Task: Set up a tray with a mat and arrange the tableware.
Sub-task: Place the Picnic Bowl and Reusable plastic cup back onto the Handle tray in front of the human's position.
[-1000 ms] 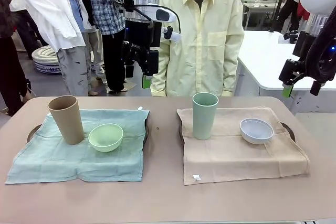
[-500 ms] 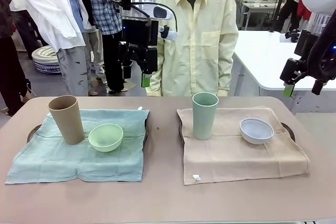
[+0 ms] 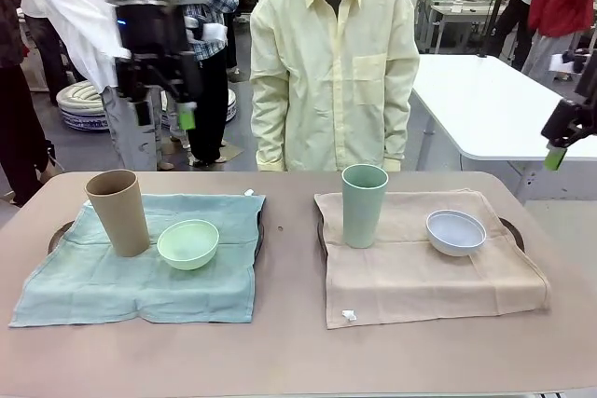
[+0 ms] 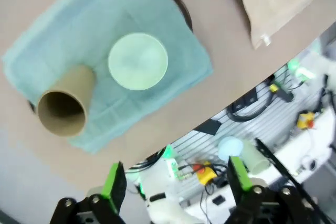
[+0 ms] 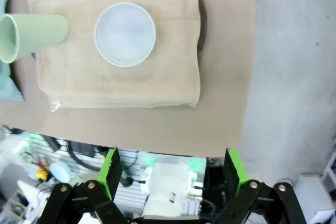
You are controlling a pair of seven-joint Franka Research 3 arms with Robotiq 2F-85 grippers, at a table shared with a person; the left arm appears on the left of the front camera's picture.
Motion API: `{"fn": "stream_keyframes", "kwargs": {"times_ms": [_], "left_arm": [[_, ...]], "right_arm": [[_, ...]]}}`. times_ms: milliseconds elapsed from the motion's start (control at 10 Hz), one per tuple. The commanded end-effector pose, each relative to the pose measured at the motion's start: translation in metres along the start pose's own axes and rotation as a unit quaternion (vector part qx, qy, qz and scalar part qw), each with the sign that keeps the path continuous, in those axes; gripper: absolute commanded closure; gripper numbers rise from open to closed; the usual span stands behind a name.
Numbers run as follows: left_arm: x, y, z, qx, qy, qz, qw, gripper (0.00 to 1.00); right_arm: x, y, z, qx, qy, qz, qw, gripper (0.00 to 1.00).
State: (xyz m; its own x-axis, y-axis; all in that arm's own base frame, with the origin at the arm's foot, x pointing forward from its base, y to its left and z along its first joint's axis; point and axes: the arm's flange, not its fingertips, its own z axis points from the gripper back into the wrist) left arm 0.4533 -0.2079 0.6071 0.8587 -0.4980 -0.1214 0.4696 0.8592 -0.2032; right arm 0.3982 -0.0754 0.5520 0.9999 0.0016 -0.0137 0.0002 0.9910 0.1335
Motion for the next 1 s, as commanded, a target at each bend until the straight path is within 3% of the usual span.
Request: {"fn": "stream_keyframes", "kwargs": {"times_ms": [0, 300, 400, 600, 900], "left_arm": [[-0.046, 0.031, -0.009, -0.027, -0.067, 0.020, 0.997, 0.00], [-0.101, 0.100, -0.010, -0.063, -0.156, 0.091, 0.981, 0.00], [-0.120, 0.128, -0.016, -0.105, -0.194, 0.098, 0.970, 0.00], [-0.151, 0.169, -0.033, -0.191, -0.218, 0.095, 0.952, 0.00], [-0.200, 0.225, -0.058, -0.295, -0.271, 0.092, 0.912, 0.00]], "right_arm": [[-0.002, -0.020, 0.018, 0.096, -0.011, -0.003, 0.995, 0.00], [-0.002, -0.059, 0.029, 0.207, -0.025, -0.039, 0.977, 0.00], [-0.004, -0.072, 0.026, 0.244, -0.021, -0.051, 0.968, 0.00], [-0.007, -0.092, 0.015, 0.284, -0.004, -0.073, 0.956, 0.00], [-0.021, -0.122, -0.010, 0.331, 0.028, -0.110, 0.937, 0.00]]}}
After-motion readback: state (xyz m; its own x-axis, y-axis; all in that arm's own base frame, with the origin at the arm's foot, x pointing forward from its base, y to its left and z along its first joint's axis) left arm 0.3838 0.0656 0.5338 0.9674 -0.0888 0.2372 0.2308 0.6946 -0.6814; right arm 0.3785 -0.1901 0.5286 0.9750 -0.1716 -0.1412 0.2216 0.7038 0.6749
